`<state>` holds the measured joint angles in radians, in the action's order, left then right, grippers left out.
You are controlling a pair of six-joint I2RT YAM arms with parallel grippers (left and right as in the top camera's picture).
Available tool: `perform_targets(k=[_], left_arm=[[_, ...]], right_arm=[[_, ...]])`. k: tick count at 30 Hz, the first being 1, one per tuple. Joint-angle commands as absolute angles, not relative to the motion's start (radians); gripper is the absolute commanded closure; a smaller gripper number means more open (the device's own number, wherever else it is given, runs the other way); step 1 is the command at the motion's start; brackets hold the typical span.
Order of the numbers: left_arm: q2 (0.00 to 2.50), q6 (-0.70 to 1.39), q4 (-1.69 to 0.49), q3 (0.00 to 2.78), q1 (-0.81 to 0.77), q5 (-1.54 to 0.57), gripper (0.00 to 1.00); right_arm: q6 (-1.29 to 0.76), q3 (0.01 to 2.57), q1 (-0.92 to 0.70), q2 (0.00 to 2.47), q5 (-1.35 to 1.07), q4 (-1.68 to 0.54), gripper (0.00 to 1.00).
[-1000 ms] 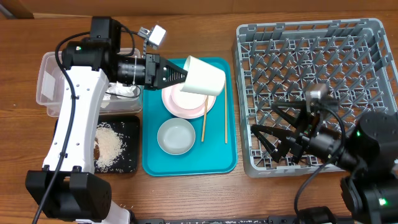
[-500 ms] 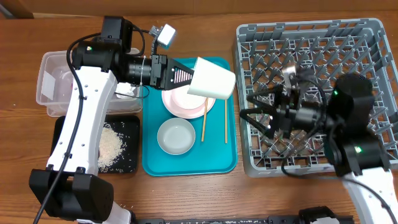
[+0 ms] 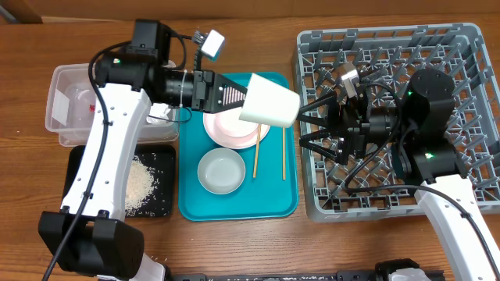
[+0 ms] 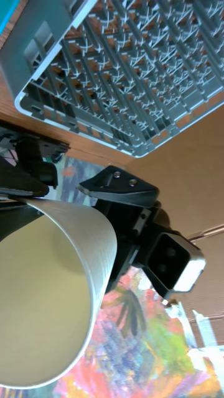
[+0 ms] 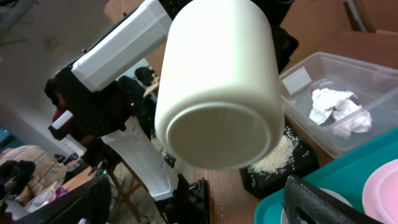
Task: Sort waste into correct bins and load items into the dishwasher
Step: 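Reach the right gripper toward the cup held by the left gripper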
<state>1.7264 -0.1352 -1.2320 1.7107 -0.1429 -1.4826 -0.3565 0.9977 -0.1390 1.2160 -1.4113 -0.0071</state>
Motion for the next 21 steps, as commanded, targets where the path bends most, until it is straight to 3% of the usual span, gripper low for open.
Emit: perform_targets(k=[1,12,21], left_arm=[[1.733,-0.183,-1.223,1.718,-0.163,-1.516,0.96],[1.733,-0.188,-1.224,1.718,-0.164,-1.516,0.96],[1.733,-0.188,-1.225,1.718,-0.165,-1.517,0.96]], right_arm=[[-0.472,1.02,-0.145,1.211,-1.417,0.053,0.11],[-0.559,1.02,-0.145,1.211,-1.298,0.102,0.18],[-0.558,1.019,-0.194,1.213,-1.268,0.173,0.18]])
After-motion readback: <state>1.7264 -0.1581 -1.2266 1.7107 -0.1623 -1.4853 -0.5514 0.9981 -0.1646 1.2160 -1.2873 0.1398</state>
